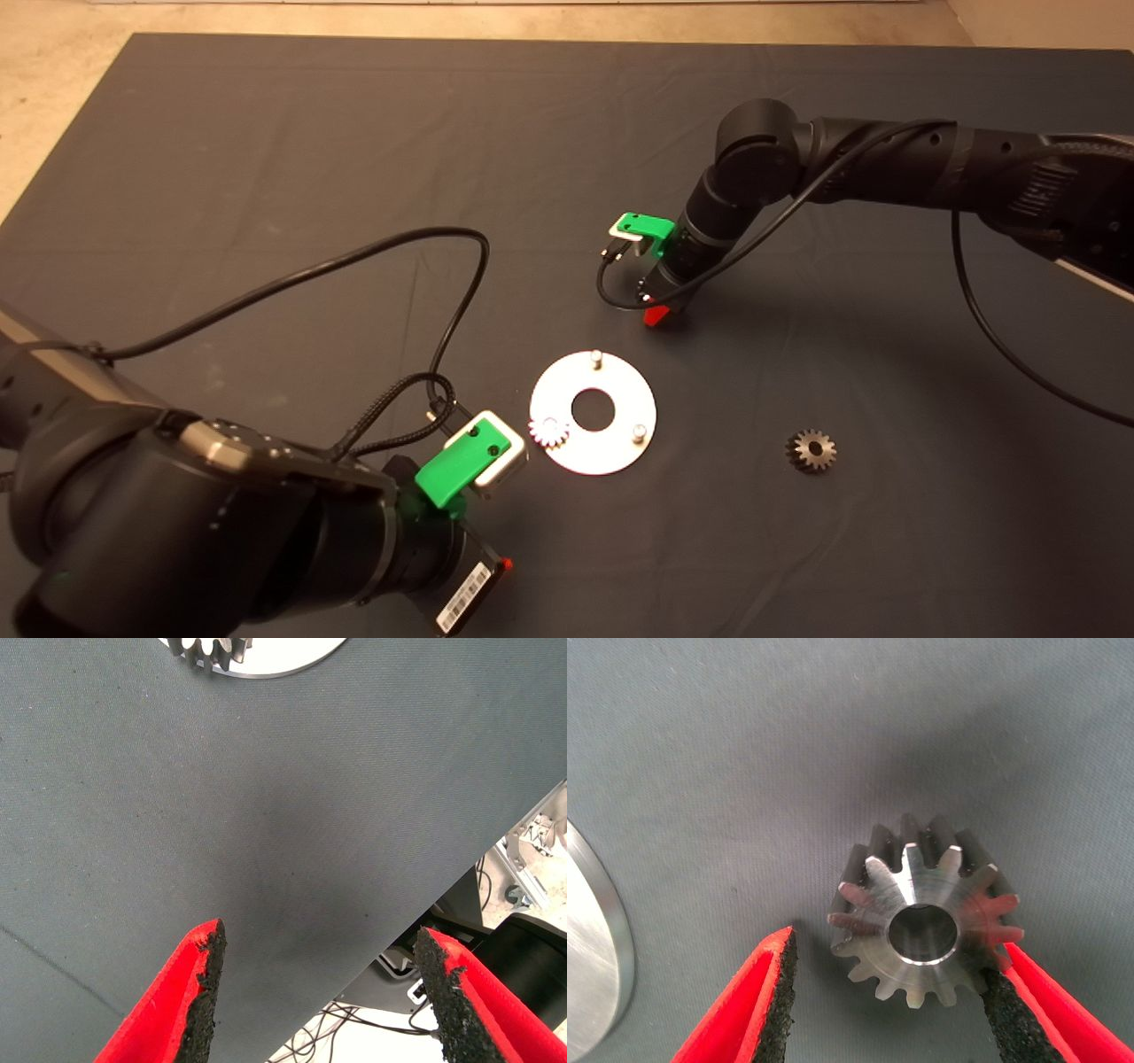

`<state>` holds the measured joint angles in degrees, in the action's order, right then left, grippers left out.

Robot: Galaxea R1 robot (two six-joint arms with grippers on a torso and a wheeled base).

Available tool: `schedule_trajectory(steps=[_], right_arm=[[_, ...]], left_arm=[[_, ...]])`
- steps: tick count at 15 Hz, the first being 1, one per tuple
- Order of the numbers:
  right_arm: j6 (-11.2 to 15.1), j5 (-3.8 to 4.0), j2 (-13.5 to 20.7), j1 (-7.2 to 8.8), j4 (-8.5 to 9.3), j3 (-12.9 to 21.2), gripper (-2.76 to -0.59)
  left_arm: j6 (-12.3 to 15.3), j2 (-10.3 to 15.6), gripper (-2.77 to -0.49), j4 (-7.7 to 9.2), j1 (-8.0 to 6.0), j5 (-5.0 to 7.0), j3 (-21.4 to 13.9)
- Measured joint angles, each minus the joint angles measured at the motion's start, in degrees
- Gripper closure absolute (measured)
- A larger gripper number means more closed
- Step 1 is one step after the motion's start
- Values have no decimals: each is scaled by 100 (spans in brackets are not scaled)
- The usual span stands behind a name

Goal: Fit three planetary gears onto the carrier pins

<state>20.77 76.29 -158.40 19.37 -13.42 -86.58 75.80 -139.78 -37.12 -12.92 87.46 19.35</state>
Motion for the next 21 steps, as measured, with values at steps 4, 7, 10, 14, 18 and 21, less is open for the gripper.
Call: schedule_trajectory(steps=[4,7,10,14,18,21], right_arm=[[-18,-2,-50,0,-2,-29,-125],[-18,-9,-50,0,-2,-29,-111],[-18,-11,-50,0,-2,-29,-96],[-18,-20,-50,0,-4,-29,-97],[-18,-25,-50,0,-15,-29,-98],[-18,-40,-52,0,-22,-16,-112]], left_arm=[[-1,9,-146,0,0,2,0],[-1,9,-146,0,0,0,0],[-1,7,-146,0,0,0,0],[-19,6,-146,0,0,0,0],[-21,4,-146,0,0,0,0],[-21,4,-146,0,0,0,0]])
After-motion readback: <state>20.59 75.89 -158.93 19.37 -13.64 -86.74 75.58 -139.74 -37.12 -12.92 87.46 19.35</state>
